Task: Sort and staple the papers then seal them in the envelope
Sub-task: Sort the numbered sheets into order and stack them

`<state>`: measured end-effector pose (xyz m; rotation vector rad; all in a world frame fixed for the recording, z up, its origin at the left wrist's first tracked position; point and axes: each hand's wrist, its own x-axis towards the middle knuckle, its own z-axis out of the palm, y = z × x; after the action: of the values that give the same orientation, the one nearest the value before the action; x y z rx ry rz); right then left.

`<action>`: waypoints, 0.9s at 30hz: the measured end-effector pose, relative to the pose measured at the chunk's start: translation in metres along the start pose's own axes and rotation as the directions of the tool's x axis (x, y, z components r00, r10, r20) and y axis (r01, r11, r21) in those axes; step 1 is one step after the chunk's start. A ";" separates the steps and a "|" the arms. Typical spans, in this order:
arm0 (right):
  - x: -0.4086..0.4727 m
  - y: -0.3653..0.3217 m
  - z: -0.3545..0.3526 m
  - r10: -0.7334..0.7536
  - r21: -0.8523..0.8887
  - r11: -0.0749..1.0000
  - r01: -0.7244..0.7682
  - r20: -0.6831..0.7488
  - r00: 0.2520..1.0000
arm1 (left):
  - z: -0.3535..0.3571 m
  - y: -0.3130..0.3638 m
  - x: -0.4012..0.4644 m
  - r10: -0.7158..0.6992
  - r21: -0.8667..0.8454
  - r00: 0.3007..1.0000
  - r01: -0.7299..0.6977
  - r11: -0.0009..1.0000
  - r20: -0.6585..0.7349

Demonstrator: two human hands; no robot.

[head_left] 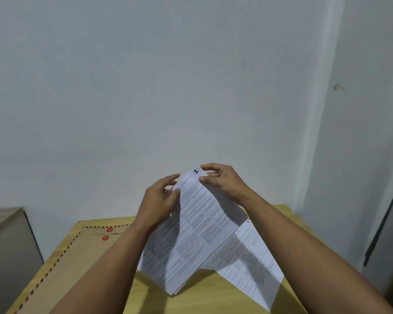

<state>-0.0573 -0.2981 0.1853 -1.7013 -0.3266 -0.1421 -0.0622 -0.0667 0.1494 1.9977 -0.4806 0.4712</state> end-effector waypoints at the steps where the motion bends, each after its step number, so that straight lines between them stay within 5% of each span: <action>1: -0.001 -0.001 0.001 0.002 -0.001 1.000 -0.002 0.013 1.000 | 0.000 0.000 0.000 -0.003 0.004 1.000 0.003 1.000 0.028; 10: 0.005 0.030 0.003 -0.037 -0.140 0.990 0.034 -0.026 0.999 | 0.008 -0.019 0.003 0.027 0.013 0.997 -0.028 1.000 0.073; 14: 0.018 0.067 -0.003 0.045 -0.288 0.955 -0.063 -0.069 0.997 | 0.012 -0.052 0.002 -0.037 0.066 0.995 0.031 0.997 0.091; 21: 0.067 0.174 -0.036 0.297 -0.647 0.699 -0.304 -0.124 0.947 | 0.039 -0.151 0.003 -0.192 0.107 0.972 0.179 0.978 0.134; 27: 0.123 0.240 -0.029 0.455 -0.806 0.528 -0.268 0.002 0.890 | 0.070 -0.220 0.010 -0.283 0.103 0.938 0.267 0.958 0.198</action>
<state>0.1335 -0.3405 -0.0032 -2.6648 -0.0277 0.2672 0.0690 -0.0352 -0.0388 2.1582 -0.3079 0.1037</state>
